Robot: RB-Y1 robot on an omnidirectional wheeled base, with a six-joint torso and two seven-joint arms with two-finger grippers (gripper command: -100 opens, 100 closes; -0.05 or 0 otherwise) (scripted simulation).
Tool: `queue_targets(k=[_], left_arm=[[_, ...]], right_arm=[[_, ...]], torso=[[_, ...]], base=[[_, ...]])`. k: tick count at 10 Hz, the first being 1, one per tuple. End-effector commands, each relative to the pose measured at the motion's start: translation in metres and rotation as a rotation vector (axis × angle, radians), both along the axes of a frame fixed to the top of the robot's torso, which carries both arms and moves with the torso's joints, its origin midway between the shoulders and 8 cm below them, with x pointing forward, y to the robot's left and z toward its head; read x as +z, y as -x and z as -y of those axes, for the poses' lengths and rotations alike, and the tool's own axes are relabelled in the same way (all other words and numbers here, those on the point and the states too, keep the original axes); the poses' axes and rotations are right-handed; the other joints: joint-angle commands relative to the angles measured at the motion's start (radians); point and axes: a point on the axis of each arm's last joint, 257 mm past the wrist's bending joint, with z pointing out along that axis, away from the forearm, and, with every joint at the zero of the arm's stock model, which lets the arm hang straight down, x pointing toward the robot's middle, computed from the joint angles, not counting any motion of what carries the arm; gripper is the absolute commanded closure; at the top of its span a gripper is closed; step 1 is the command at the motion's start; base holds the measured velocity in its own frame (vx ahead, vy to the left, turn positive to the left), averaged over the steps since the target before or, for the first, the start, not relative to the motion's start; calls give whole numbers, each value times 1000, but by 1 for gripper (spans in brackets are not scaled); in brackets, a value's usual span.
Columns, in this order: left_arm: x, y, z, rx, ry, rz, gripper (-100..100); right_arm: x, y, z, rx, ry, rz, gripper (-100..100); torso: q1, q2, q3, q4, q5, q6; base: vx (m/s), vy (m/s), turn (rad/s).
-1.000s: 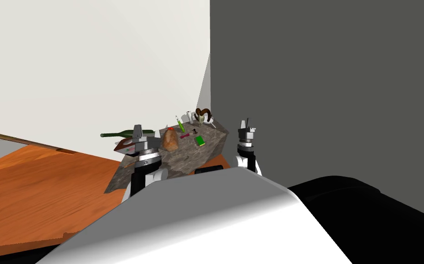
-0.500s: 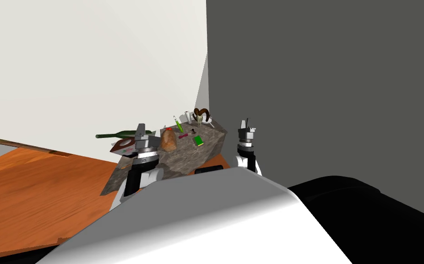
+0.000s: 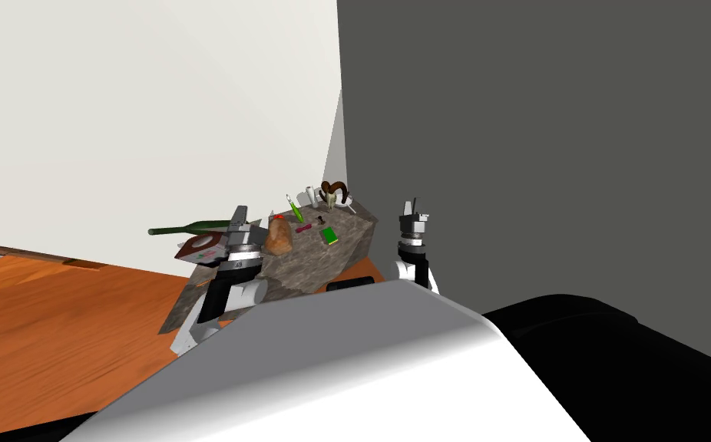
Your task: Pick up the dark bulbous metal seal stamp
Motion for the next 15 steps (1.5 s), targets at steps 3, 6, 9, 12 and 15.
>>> queue_targets(k=[3,6,9,12,15], left_arm=[[-13,-17,-19,5,-55,-71,-100],[-27,-31,-39,21,-95,-142,-100],[-34,-39,-51,24,-135,-186,-100],[-54,-50,-79,50,-176,-281,-100],[-78,-58,-111,86,-206,-392,-100]], right_arm=[[0,0,0,0,0,0,0],[0,0,0,0,0,0,0],[0,0,0,0,0,0,0],[0,0,0,0,0,0,0],[0,0,0,0,0,0,0]], torso=[[0,0,0,0,0,0],[0,0,0,0,0,0],[0,0,0,0,0,0],[0,0,0,0,0,0],[1,0,0,0,0,-1]], base=[[-19,-31,-96],[-9,-27,-130],[-13,-28,-103],[-11,-26,-173],[-7,-26,-181]])
